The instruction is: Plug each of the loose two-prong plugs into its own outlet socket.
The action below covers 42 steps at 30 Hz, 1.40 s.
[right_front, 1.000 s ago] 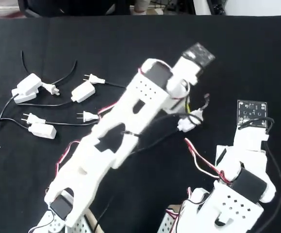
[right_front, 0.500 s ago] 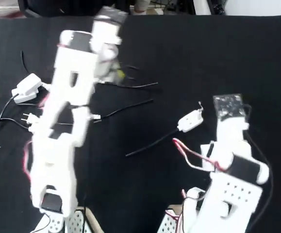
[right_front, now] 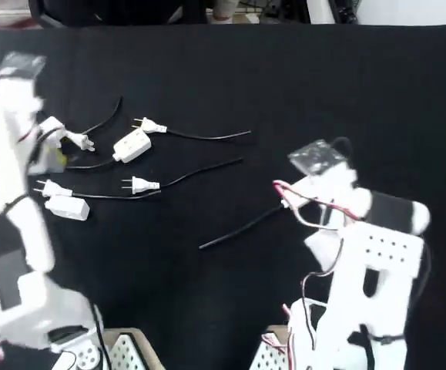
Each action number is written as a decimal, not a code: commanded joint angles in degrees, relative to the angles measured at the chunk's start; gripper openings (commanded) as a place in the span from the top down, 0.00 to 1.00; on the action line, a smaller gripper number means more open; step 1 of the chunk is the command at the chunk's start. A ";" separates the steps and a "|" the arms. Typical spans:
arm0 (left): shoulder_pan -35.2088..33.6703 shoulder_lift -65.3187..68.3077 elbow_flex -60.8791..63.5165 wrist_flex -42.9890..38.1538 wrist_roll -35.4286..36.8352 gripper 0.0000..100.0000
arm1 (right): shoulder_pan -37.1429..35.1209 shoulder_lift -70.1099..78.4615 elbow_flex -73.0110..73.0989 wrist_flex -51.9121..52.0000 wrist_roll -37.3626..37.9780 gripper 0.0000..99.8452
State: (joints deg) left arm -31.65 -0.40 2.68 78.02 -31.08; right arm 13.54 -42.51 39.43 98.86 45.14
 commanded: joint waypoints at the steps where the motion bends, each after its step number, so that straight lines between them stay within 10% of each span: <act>1: -7.69 -9.76 18.59 -11.87 -2.11 0.76 | -9.85 3.65 0.92 2.37 0.88 0.99; 12: -17.89 -28.40 56.48 -33.41 -1.93 0.76 | -48.00 9.63 -2.77 -7.91 -14.42 0.99; 23: -16.92 -36.40 70.55 -43.69 -2.11 0.76 | -50.29 23.43 -4.44 -38.15 -26.73 0.88; 33: 10.42 -25.93 35.38 -28.84 10.29 0.76 | -35.34 15.16 0.04 -29.19 -26.20 0.92; 42: 23.43 10.64 -1.27 -20.66 0.00 0.76 | -35.96 8.66 11.74 -36.22 -26.20 0.92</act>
State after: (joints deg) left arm -10.99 0.66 15.34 53.76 -26.95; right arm -22.24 -31.69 50.86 64.13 19.12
